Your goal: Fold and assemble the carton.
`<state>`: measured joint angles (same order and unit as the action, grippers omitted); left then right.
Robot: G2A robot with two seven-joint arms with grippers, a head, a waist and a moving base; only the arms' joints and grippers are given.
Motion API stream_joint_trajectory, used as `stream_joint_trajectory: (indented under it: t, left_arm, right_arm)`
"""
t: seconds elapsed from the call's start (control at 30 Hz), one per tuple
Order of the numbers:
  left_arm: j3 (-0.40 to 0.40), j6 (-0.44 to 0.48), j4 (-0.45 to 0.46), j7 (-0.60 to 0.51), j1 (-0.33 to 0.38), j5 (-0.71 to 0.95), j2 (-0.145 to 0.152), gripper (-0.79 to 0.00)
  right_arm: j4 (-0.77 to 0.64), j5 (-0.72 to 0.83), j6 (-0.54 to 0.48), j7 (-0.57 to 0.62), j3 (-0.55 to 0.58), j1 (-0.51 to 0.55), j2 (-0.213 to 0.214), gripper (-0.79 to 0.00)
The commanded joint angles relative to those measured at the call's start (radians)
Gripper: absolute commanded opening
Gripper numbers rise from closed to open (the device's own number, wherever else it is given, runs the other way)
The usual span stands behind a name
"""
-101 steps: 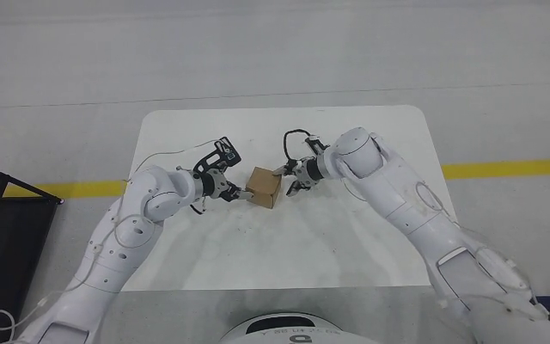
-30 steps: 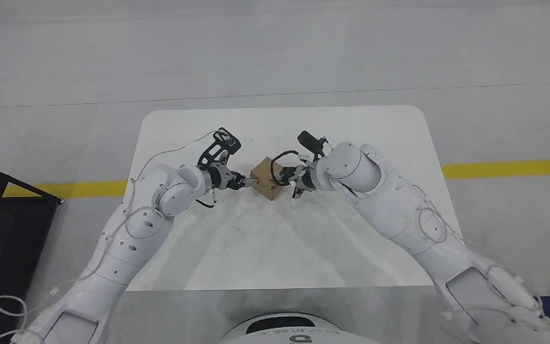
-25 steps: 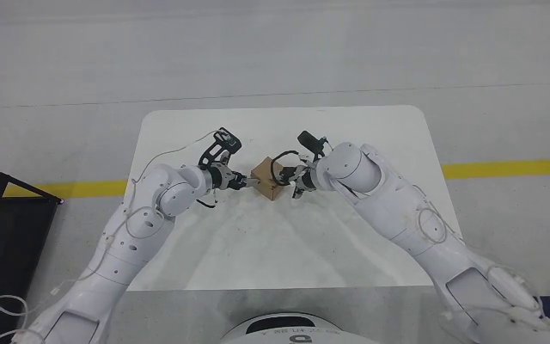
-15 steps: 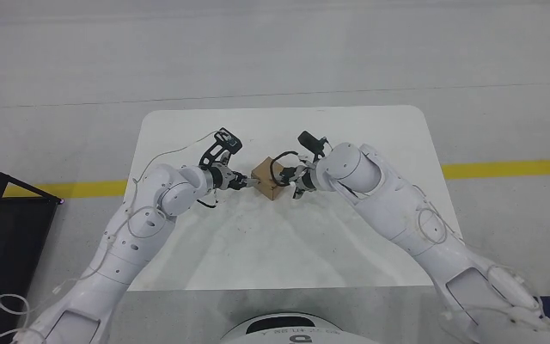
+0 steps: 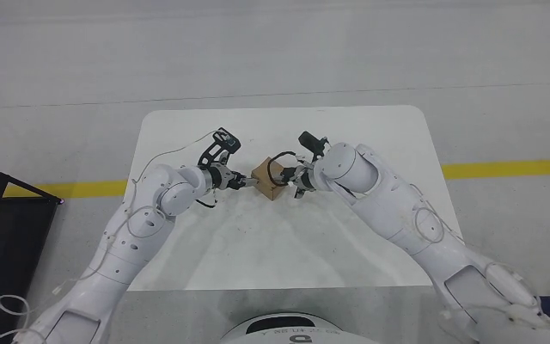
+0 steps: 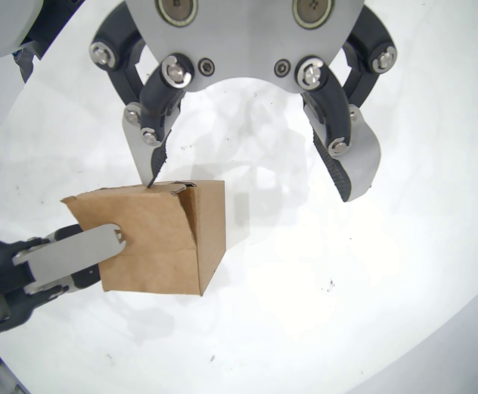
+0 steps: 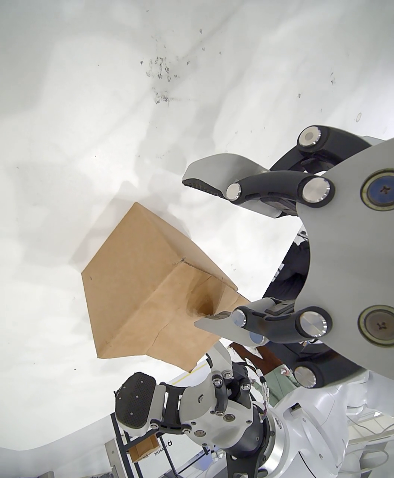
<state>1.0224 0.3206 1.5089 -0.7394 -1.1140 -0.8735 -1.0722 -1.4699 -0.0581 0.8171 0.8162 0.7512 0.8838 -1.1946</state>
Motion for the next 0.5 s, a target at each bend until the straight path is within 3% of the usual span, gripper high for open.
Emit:
stream_joint_trajectory:
  t: [0.0, 0.47]
  left_arm:
    - [0.003, 0.000, 0.001, -0.002, -0.002, 0.001, 0.001, 0.000]
    - [0.040, 0.015, 0.028, -0.006, -0.016, 0.046, 0.005, 0.000]
  right_arm:
    - [0.000, 0.000, 0.005, -0.006, 0.001, 0.001, -0.001, -0.228]
    - [-0.022, -0.004, 0.009, -0.021, 0.015, 0.018, 0.003, -0.225]
